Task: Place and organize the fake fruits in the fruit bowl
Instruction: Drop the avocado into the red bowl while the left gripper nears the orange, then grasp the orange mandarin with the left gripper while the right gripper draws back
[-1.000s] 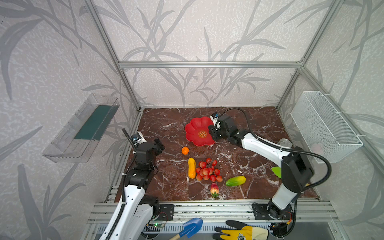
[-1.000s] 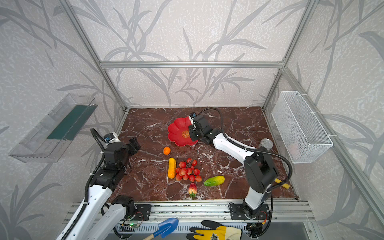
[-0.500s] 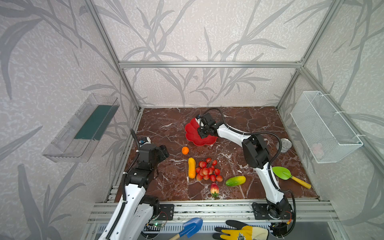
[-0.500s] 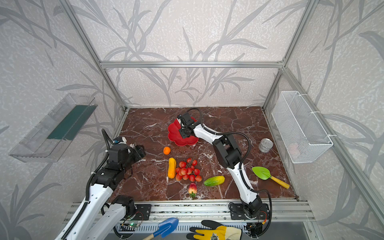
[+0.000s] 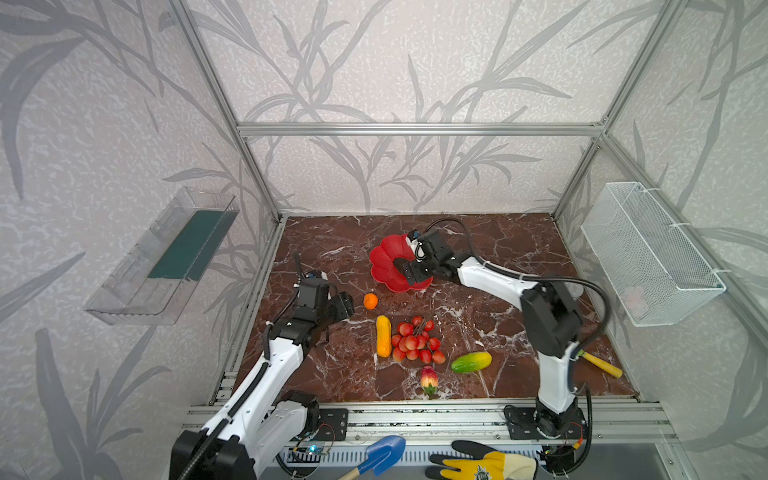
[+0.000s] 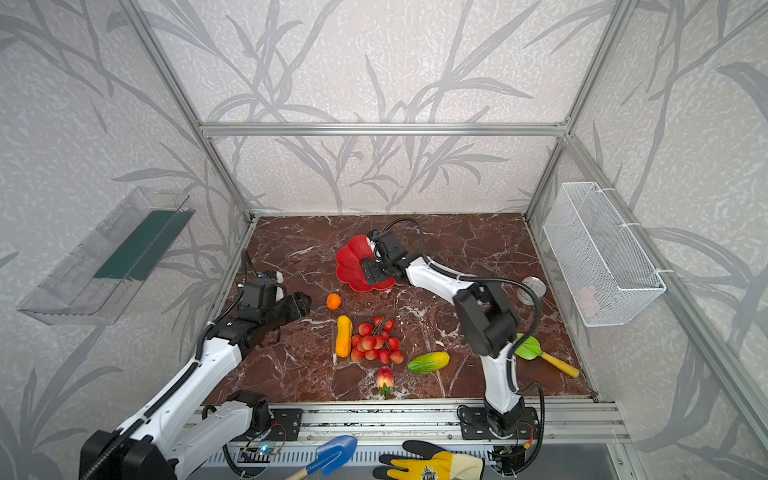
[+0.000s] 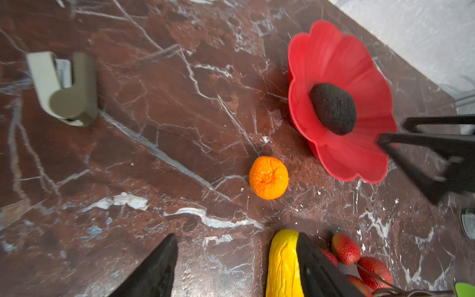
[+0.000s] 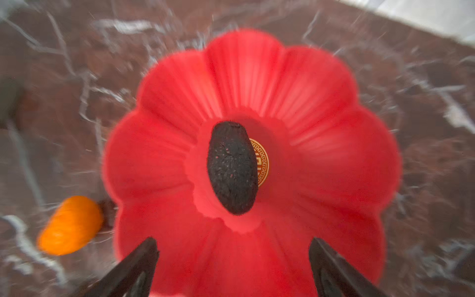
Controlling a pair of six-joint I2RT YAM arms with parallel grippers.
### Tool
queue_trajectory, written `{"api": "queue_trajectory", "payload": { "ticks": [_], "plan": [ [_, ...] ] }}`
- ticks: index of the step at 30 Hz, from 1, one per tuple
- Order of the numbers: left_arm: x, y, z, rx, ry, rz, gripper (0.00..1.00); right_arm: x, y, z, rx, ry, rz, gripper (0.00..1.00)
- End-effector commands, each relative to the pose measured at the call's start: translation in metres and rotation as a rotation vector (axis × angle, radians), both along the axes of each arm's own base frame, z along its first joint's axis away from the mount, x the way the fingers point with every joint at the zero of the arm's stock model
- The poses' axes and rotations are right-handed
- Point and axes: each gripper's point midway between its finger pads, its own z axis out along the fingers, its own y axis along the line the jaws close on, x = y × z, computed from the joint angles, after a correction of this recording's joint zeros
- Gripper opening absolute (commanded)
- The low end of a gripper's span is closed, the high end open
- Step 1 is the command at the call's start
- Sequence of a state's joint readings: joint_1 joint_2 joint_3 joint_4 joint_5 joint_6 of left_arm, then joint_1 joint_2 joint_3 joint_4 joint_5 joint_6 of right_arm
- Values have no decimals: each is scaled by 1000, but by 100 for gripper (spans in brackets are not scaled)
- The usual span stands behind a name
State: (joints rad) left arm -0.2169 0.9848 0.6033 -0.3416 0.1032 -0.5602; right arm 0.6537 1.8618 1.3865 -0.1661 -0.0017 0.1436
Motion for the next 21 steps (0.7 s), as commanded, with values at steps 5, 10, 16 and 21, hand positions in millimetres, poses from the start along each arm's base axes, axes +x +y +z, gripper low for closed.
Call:
{"api": "queue_trajectory", "payload": {
  "ticks": [5,10,16,21],
  "plan": [
    [23,-26,-4,29,-14,-84,73,-44,-44,90,239,-219,-74,99],
    [36,-37,-20,50,10,-114,73,-73,-73,75,213,-193,-108,99],
    [55,-47,-38,49,56,-113,73,-86,-95,67,185,-199,-146,99],
    [70,-55,-54,52,114,-119,73,-88,-101,64,175,-205,-149,99]
  ]
}}
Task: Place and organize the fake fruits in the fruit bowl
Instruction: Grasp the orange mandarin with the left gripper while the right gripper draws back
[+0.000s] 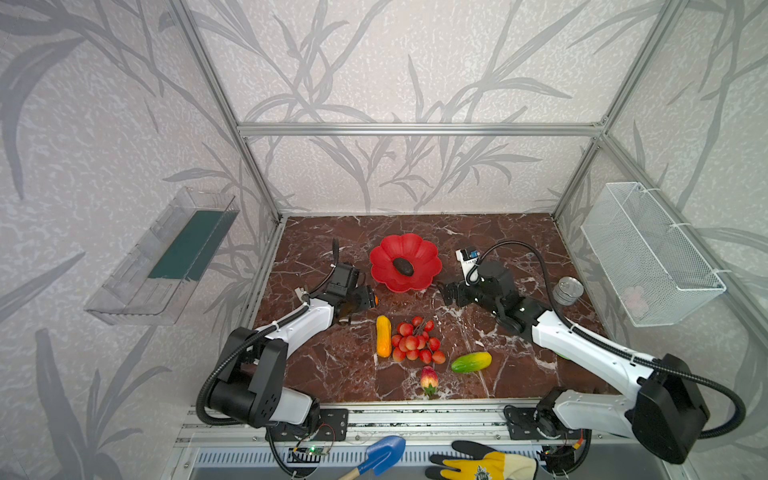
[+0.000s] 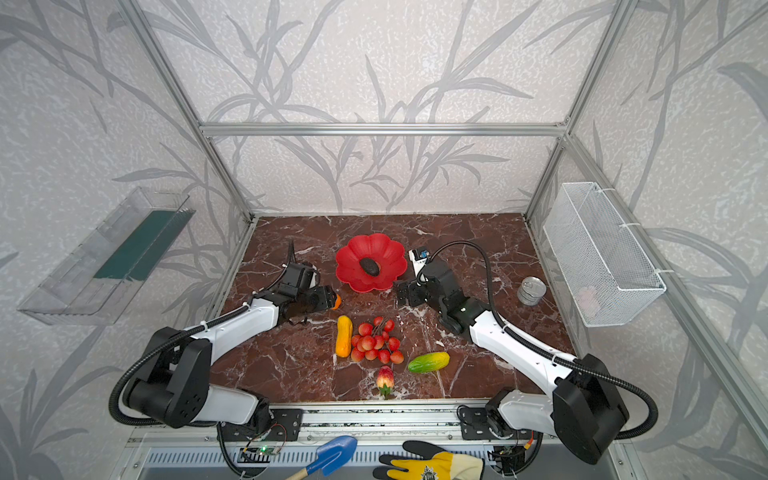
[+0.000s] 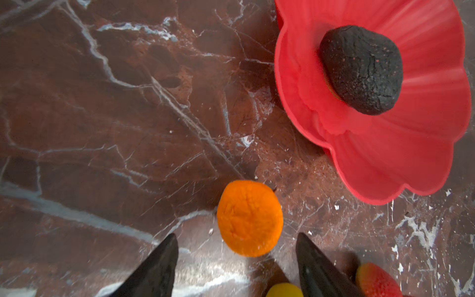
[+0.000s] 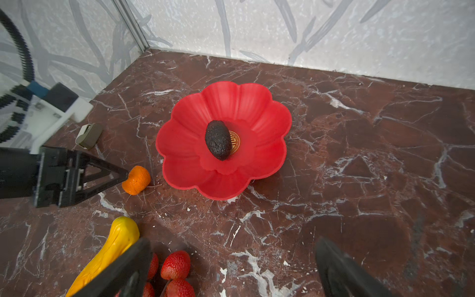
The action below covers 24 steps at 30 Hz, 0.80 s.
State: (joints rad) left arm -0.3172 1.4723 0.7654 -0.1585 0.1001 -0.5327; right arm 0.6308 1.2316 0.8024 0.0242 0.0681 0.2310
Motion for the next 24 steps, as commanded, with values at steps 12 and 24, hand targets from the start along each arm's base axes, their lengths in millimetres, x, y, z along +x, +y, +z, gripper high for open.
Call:
{"api": "queue_trajectory", "payload": {
  "ticks": [12,24],
  "plan": [
    [18,-8,-33,35,94,0,50,1,-13,1,-13,-27,-27,99],
    [35,-20,67,2,-146,-81,37,5,-17,-9,-10,-14,-41,99]
  ]
}}
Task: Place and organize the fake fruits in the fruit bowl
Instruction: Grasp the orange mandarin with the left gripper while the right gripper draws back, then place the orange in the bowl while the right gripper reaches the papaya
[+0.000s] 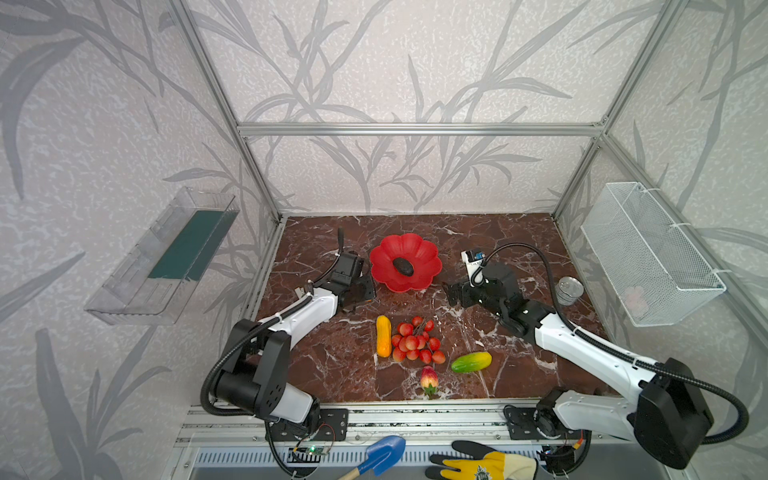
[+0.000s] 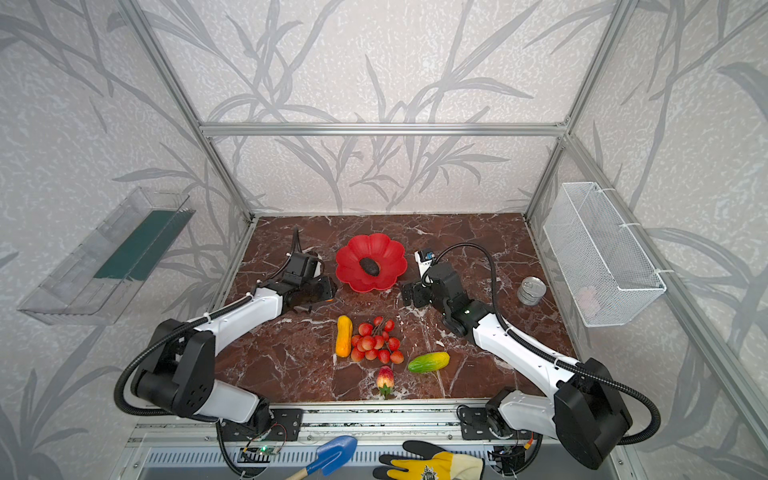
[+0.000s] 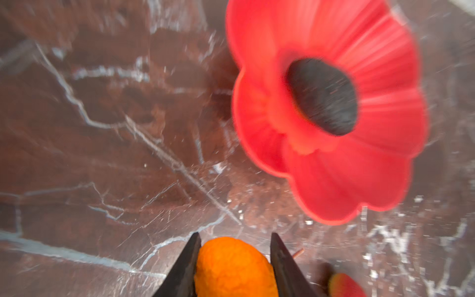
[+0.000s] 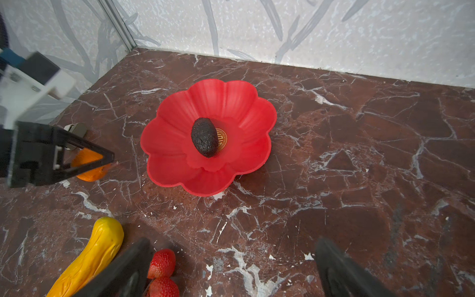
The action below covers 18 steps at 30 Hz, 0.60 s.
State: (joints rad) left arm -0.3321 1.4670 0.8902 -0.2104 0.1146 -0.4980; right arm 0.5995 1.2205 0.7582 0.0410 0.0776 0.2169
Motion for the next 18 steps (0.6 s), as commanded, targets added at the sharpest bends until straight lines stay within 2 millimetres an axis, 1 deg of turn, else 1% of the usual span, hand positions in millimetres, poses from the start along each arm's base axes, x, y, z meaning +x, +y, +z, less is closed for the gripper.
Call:
{"api": "queue_trajectory", "payload": {
  "ticks": [1,4,5,7,10,12,14,16,18],
  "plan": [
    [21,-5,30,24,-88,-30,37,2,-2,2,11,-13,-5,99],
    [45,-18,32,37,-92,-73,38,-1,-4,1,0,3,-5,99],
    [53,-21,29,44,-83,-77,38,-3,-6,1,-2,7,-8,99],
    [70,-27,18,51,-53,-78,38,-10,-10,-1,1,16,-10,99],
    [90,-39,-3,35,2,-87,38,-22,-19,-6,-9,35,-17,99],
    [101,-47,-19,13,36,-86,38,-29,-27,-9,-22,46,-32,99],
    [107,-55,-31,-9,68,-89,39,-37,-35,-14,-34,59,-44,99],
    [109,-60,-37,-14,78,-90,40,-45,-41,-18,-39,74,-53,99],
    [110,-64,-37,-20,78,-94,47,-53,-46,-23,-36,97,-59,99]
  ]
}}
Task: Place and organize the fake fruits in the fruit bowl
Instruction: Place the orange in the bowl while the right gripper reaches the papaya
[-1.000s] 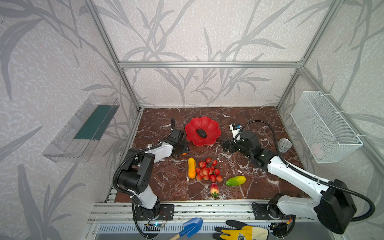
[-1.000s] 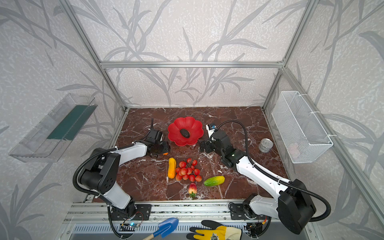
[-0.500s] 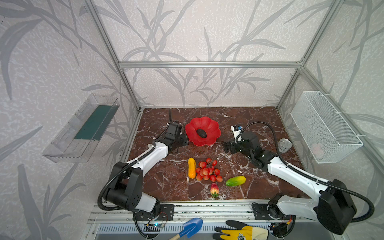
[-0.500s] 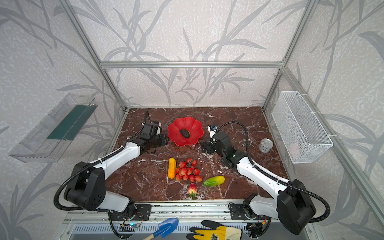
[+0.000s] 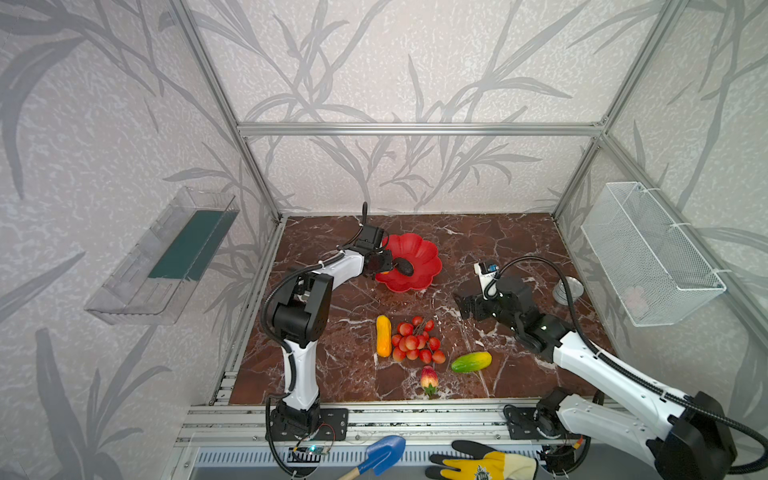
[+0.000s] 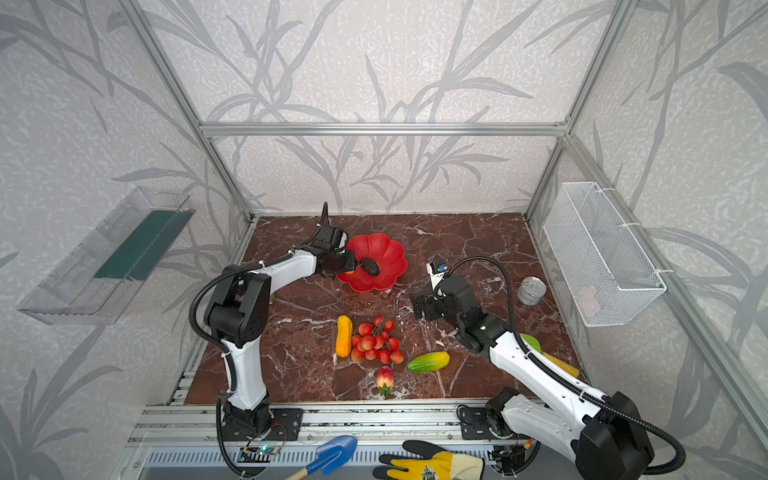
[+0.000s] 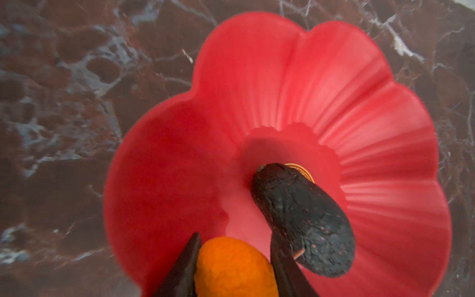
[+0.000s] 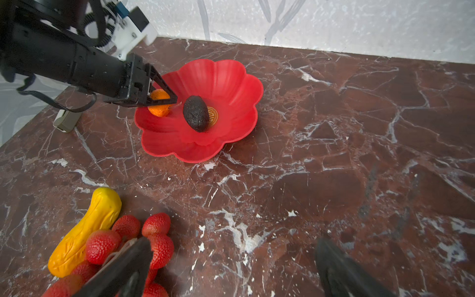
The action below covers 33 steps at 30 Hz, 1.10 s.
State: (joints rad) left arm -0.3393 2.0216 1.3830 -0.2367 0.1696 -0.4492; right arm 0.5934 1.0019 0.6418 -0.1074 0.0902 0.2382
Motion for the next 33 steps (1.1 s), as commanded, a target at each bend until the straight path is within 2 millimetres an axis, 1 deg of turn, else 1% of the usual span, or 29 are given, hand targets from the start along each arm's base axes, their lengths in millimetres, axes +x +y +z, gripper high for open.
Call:
{"api": "queue_trajectory", "payload": {
  "ticks": [1,2,4,6,8,10,13,14,16,19,22,23,25,28,30,33],
  "plan": [
    [2,-16,18,-44,-9,-18,53,-15,-15,-17,-18,71,-39,99],
    [2,-19,22,-54,-17,-27,58,-19,-18,-21,-16,93,-48,99],
    [2,-23,34,-75,-41,-44,63,-27,-22,-33,-16,147,-67,99],
    [3,-24,50,-85,-76,-44,64,-36,-26,-44,-14,217,-90,99],
    [5,-23,71,-96,-126,-44,65,-46,-27,-55,-5,292,-108,99],
    [6,-21,100,-116,-202,-38,66,-59,-30,-64,-8,363,-134,99],
    [2,-16,150,-149,-335,-24,67,-80,-38,-71,22,452,-208,99],
    [0,-13,165,-157,-384,-18,67,-87,-40,-72,56,481,-245,99],
    [-8,2,194,-148,-499,34,69,-102,-42,-75,109,530,-291,99],
    [-25,28,222,-120,-628,110,75,-125,-50,-82,111,601,-371,99],
    [-42,50,234,-69,-694,160,81,-145,-58,-87,90,634,-441,99],
    [-46,55,235,-59,-703,170,83,-149,-59,-89,94,649,-451,99],
    [-54,64,237,-49,-712,187,85,-158,-51,-94,134,694,-455,99],
    [-63,73,230,-45,-695,208,85,-162,-33,-107,189,754,-423,99],
    [-69,80,224,-46,-686,228,85,-160,-23,-113,211,768,-412,99],
    [-79,89,213,-53,-661,255,86,-152,-10,-113,248,758,-398,99]
  ]
}}
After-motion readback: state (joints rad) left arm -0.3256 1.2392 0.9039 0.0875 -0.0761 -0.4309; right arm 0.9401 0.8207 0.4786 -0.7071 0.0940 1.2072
